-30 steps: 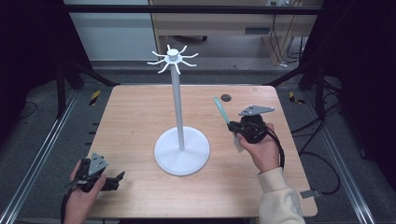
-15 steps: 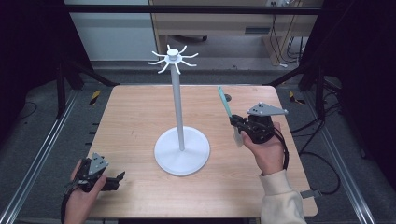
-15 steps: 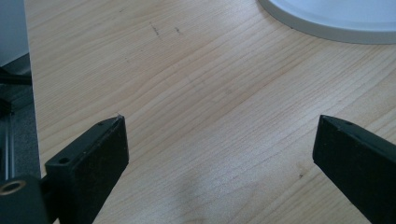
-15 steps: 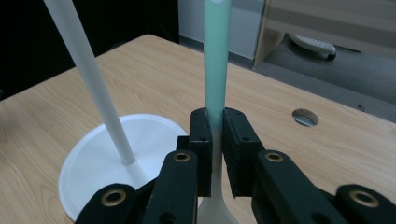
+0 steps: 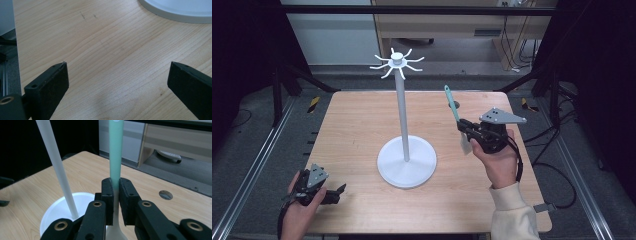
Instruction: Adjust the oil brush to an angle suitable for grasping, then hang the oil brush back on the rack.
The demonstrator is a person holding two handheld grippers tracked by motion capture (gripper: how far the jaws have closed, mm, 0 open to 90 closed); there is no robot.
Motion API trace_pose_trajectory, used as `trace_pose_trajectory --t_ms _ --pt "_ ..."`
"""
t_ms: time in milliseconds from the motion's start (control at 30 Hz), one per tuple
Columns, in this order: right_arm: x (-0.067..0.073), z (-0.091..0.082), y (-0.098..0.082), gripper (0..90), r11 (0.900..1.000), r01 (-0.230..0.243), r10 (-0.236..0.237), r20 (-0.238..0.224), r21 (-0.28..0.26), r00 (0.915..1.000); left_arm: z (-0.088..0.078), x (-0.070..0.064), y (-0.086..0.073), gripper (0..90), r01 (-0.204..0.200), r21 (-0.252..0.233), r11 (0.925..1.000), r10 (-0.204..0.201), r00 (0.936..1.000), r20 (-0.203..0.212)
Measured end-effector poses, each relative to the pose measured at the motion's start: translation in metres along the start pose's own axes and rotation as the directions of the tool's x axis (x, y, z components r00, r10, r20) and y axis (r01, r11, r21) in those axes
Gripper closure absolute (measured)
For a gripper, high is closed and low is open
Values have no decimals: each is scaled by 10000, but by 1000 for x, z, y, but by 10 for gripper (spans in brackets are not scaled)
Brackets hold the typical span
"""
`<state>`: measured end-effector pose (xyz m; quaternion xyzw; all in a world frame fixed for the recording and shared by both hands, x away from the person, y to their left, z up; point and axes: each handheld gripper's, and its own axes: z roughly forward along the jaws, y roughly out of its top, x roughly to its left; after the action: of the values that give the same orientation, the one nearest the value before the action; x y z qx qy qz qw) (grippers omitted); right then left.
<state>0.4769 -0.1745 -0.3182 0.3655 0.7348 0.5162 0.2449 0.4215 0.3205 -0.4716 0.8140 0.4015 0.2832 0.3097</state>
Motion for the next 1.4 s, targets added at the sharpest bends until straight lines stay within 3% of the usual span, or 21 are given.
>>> trace_pose_trajectory --t_ms 800,1400 --pt "27 -25 27 828 9886 348 -441 -612 -1465 9972 0 -1 0 32 -85 39 10000 85 10000 16" --pt "42 -27 43 827 9792 458 -708 -1209 -1978 9901 0 -2 0 32 -96 102 9999 97 10000 -17"
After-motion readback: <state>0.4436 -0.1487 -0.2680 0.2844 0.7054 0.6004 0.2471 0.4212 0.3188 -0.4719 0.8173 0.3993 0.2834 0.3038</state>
